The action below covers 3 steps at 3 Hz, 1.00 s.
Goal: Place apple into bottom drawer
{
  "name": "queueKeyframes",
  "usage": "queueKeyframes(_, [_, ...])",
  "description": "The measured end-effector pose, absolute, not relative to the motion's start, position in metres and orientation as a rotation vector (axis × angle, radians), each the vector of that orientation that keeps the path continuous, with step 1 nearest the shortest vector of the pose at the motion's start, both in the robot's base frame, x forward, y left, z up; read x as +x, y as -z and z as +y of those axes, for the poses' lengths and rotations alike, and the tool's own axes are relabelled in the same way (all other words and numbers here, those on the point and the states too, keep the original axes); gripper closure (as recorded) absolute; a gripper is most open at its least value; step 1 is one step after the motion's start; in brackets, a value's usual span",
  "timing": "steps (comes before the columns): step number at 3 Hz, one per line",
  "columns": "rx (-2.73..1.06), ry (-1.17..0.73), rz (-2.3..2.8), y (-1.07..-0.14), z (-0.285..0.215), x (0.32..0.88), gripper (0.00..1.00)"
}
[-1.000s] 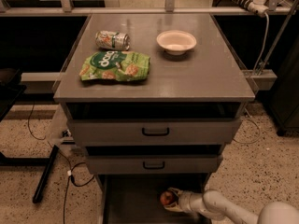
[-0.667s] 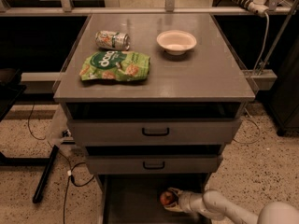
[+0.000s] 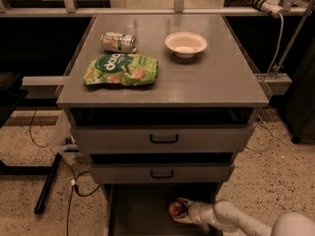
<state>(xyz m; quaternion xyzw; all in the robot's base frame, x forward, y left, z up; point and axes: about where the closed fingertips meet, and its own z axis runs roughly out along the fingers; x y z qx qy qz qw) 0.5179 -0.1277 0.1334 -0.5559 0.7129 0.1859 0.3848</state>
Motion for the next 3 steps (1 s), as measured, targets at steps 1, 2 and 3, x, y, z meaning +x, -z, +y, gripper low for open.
queueKeyframes(1, [-1.416, -0.474, 1.816, -0.1334, -0.1277, 0.5179, 0.13])
queueKeyframes(2, [-1.416, -0.474, 1.816, -0.1333, -0.1277, 0.5179, 0.00])
queueKeyframes(3, [-1.416, -0.474, 1.816, -0.1333, -0.1276, 0.5179, 0.00])
